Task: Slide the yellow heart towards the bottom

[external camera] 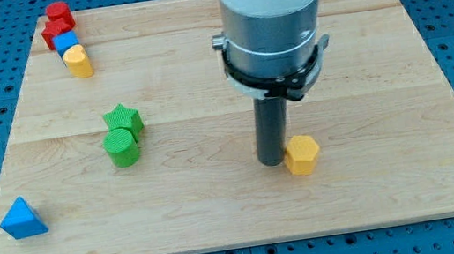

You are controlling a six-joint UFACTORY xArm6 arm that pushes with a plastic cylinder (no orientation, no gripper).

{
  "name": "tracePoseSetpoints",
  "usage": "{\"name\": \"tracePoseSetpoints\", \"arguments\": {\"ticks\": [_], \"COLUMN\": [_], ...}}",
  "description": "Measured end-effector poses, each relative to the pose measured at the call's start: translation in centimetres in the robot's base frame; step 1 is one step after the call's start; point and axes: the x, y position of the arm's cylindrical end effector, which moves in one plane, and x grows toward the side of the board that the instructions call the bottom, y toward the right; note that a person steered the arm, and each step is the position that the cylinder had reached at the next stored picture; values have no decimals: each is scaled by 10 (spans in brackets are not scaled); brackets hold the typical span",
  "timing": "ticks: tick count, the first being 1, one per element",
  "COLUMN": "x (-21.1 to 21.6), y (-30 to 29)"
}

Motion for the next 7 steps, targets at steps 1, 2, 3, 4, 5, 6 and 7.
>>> {"name": "tracePoseSetpoints", "arguments": {"ticks": [1,2,3,4,5,6,7], "x": [-1,-2,-13,-65,-113,-123,-123], "y": [57,88,20,-25,-69,-140,-224]}}
